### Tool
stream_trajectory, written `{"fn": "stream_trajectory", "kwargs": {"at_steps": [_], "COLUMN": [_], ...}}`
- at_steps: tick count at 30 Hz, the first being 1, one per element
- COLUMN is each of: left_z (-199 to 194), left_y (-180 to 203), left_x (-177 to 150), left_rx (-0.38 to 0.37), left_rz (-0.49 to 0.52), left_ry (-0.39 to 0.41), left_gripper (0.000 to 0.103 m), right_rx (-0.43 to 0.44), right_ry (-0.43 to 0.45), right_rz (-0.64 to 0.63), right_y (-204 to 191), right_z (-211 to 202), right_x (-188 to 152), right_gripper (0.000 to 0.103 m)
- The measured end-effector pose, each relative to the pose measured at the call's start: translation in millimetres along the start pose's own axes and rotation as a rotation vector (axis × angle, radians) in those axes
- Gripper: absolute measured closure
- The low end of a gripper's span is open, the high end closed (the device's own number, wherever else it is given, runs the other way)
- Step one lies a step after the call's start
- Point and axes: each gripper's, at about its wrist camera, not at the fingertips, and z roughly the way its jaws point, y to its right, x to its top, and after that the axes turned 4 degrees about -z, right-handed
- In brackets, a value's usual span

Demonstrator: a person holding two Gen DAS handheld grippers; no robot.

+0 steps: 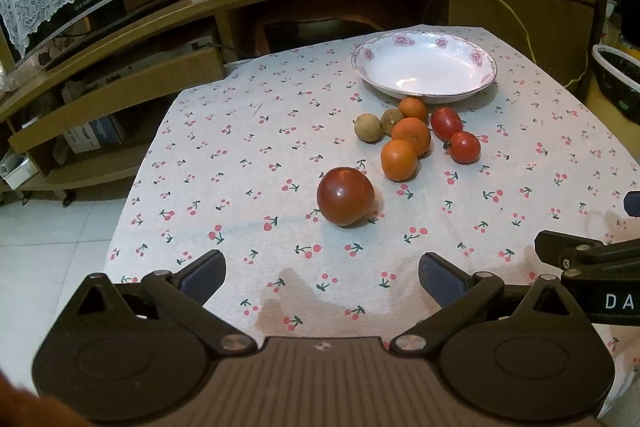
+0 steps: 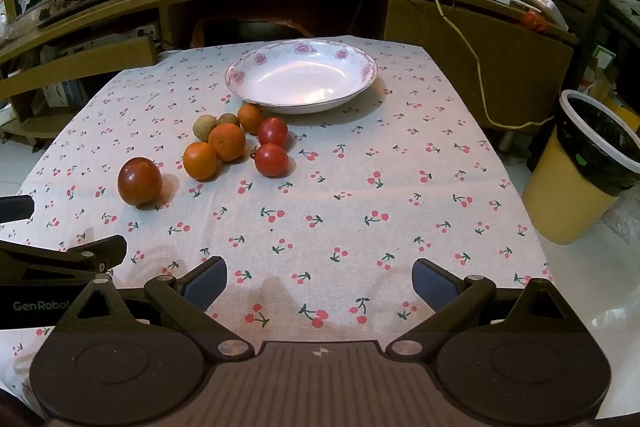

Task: Organize fruits

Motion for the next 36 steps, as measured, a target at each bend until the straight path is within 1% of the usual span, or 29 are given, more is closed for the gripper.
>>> {"fn": "stream_trajectory", "kwargs": {"at_steps": [11, 36], "left_z": [1.3, -0.9], "left_y": [0.0, 3.3], "left_x": [1.4, 0.5], "left_rx": [0.005, 0.012], "left_rz": [0.010, 0.020], "left_ry": [0.002, 0.009], "left_gripper": [0.000, 0.000], "right_rx": [0.002, 0.003], "right_ry": [0.000, -0.001], "right_rz": [0.001, -0.002], "right_y": [-0.4, -1.7], "right_z": [-0.1, 0.5], "right_x": [-0.2, -1.0], "right_gripper": [0.006, 0.007]}}
